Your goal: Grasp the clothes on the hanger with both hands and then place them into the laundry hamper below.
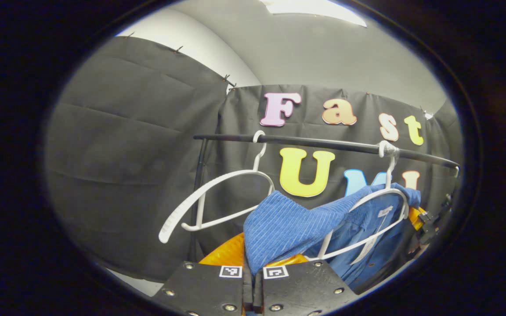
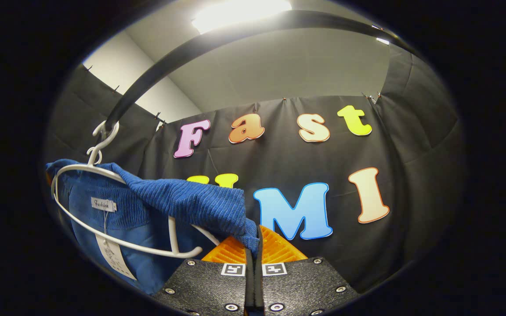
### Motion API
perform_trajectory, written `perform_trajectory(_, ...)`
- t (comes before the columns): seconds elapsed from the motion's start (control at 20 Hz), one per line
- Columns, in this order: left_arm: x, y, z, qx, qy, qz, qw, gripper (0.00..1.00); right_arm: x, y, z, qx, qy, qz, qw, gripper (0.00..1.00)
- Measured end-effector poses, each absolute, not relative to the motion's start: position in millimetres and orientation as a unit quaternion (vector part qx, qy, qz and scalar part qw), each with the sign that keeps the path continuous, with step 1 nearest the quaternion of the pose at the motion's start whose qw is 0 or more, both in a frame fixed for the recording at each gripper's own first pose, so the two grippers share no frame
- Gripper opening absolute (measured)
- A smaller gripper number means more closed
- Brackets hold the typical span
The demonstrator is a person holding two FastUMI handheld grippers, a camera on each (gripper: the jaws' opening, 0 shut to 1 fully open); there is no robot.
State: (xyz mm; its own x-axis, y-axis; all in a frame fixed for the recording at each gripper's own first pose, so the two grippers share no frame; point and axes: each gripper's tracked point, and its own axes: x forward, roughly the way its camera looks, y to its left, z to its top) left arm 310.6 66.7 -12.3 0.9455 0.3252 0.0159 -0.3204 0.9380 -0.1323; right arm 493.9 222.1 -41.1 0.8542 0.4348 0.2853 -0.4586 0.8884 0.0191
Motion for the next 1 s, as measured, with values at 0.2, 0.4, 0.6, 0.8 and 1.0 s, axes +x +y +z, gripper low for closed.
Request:
perform_trajectory(0.2, 319, 72, -19, -0.091, -0.018, 0.154, 0.984, 0.02, 490, 225, -42, 0.013, -0.156, 0.231, 0.96, 0.0)
perform_trajectory(0.4, 315, 75, 10, -0.054, -0.043, 0.159, 0.985, 0.02, 487, 213, -22, 0.028, -0.177, 0.227, 0.957, 0.0)
perform_trajectory(0.6, 327, 78, 32, -0.019, -0.051, 0.157, 0.986, 0.02, 498, 213, -5, 0.031, -0.221, 0.212, 0.951, 0.0)
perform_trajectory(0.8, 331, 79, 40, 0.007, -0.05, 0.144, 0.988, 0.02, 500, 214, -5, 0.04, -0.217, 0.203, 0.954, 0.0)
perform_trajectory(1.0, 336, 74, 63, 0.016, -0.08, 0.133, 0.988, 0.02, 506, 212, 1, 0.043, -0.236, 0.193, 0.951, 0.0)
